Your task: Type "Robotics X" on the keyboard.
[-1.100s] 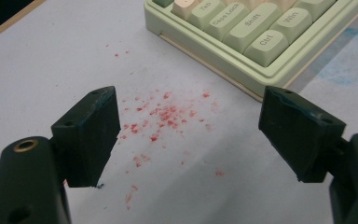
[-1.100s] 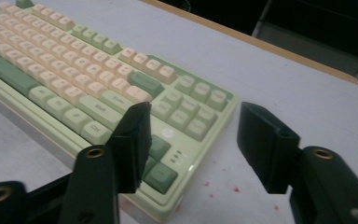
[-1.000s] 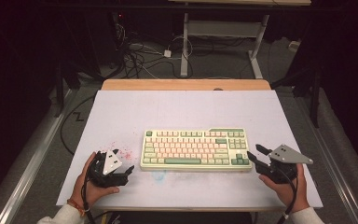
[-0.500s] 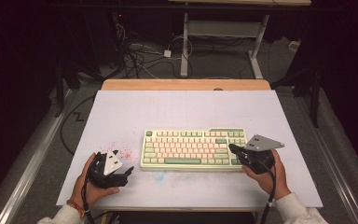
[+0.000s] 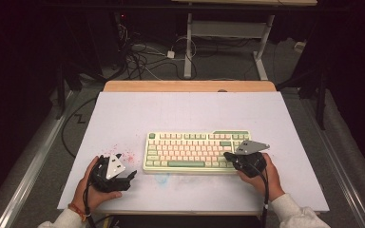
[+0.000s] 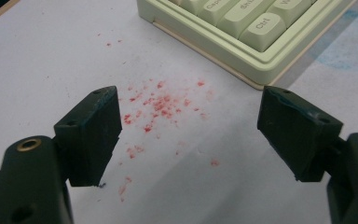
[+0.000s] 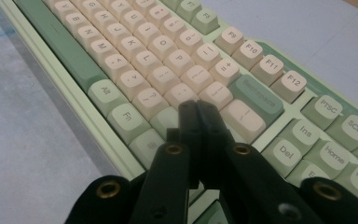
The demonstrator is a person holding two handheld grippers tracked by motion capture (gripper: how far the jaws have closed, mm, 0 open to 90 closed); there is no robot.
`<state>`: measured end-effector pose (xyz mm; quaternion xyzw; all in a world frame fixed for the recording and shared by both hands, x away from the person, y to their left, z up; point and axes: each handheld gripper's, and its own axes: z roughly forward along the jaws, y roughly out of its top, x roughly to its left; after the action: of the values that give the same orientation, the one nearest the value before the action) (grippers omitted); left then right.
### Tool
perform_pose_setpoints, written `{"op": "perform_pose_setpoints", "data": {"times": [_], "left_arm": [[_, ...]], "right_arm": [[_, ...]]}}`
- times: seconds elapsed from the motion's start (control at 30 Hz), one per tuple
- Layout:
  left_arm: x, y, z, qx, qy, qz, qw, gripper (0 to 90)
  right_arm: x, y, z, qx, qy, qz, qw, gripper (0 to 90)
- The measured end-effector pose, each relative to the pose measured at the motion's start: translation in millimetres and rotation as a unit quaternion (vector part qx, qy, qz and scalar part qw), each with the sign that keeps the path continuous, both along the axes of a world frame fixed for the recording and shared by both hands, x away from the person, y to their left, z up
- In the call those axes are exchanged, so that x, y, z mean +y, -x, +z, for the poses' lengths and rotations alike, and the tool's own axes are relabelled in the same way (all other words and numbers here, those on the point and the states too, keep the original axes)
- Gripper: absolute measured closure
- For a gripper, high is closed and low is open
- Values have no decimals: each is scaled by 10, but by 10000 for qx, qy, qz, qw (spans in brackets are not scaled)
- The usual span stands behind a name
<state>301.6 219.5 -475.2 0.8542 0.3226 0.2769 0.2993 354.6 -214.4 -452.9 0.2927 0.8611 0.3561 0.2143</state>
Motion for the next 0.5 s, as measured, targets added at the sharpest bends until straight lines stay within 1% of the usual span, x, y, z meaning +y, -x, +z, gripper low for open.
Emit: {"op": "perform_pose_setpoints", "data": {"times": [0.13, 0.23, 0.3, 0.33, 0.4, 0.43, 0.5], "left_arm": [[-7, -4, 0, 10, -23, -27, 10000, 211], [-8, -7, 2, 21, 14, -40, 10000, 221], [-6, -6, 11, 1, 59, -62, 10000, 276], [-5, -7, 15, 5, 103, -57, 9999, 282], [2, -6, 27, 13, 135, -66, 9999, 376], [5, -4, 36, 18, 180, -35, 9998, 406], [24, -18, 61, 112, 318, -75, 9994, 540]], "right_arm": [[-4, -13, -34, 24, 31, -10, 10000, 900], [-15, -22, -39, 30, 13, -28, 10000, 900], [-15, -28, -59, 75, 74, -32, 9999, 900], [-17, -28, -71, 58, 23, -35, 10000, 900], [-18, -32, -72, 80, 7, -14, 10000, 900], [-19, -30, -76, 64, -8, -9, 10000, 900], [-25, -27, -81, 61, -28, 14, 10000, 900]]}}
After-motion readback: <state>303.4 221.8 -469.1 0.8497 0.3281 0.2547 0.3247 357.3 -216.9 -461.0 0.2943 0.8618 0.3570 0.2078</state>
